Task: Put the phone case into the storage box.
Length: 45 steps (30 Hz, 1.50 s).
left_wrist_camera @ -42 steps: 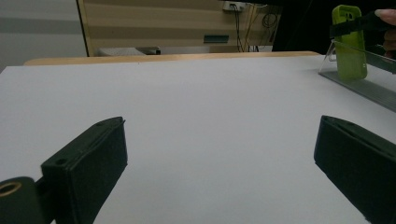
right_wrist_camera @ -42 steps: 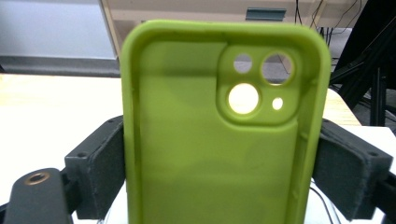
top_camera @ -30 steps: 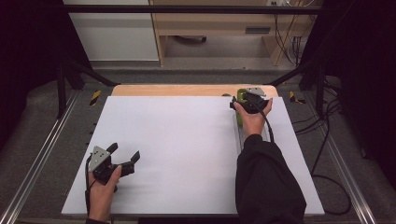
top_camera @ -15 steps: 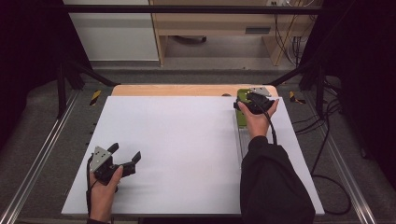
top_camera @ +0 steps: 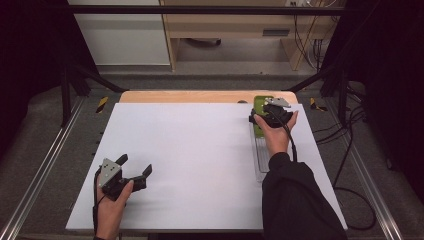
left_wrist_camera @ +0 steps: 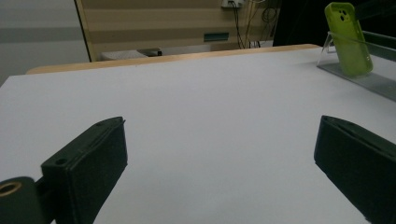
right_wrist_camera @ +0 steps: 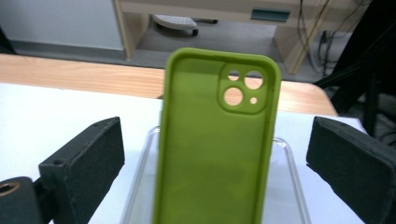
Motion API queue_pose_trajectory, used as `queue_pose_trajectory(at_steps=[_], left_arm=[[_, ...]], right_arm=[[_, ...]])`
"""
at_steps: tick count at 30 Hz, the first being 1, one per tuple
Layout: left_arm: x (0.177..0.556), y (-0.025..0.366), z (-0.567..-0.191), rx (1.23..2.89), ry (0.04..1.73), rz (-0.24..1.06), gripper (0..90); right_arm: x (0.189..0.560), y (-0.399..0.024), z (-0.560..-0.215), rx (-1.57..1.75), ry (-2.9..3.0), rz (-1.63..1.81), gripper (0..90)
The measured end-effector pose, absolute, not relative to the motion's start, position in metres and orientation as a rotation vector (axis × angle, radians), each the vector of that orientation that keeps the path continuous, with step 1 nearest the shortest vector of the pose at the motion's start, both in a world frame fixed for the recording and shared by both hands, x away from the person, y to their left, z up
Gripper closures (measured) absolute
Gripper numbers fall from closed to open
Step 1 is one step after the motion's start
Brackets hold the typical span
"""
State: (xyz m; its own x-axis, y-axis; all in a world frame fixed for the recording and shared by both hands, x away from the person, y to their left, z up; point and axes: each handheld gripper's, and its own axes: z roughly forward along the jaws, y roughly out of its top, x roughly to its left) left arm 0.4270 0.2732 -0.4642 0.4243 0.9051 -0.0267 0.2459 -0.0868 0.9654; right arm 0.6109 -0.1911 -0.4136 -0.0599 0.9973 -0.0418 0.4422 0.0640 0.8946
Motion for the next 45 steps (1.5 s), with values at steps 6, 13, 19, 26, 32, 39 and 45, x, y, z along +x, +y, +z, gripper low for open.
queue_pose_trajectory(at_steps=[6,13,19,26,32,39,45], left_arm=[[0.424,0.261,-0.466,1.636,1.015,0.766,2.0],[0.423,0.257,-0.464,1.603,1.009,0.736,2.3],[0.416,0.254,-0.463,1.617,0.986,0.741,2.2],[0.411,0.251,-0.464,1.635,0.98,0.745,2.2],[0.413,0.252,-0.465,1.635,0.99,0.734,2.3],[0.412,0.248,-0.465,1.647,0.979,0.745,2.3],[0.413,0.247,-0.466,1.653,0.976,0.745,2.3]], right_arm=[[0.6,-0.192,-0.401,1.419,1.628,0.957,4.9],[0.585,-0.198,-0.394,1.445,1.626,0.953,6.6],[0.573,-0.207,-0.393,1.457,1.616,0.984,6.1],[0.566,-0.214,-0.391,1.467,1.597,0.994,6.3],[0.558,-0.22,-0.386,1.467,1.582,1.04,7.2],[0.547,-0.222,-0.378,1.429,1.577,1.083,6.8],[0.538,-0.225,-0.378,1.417,1.597,1.11,6.5]])
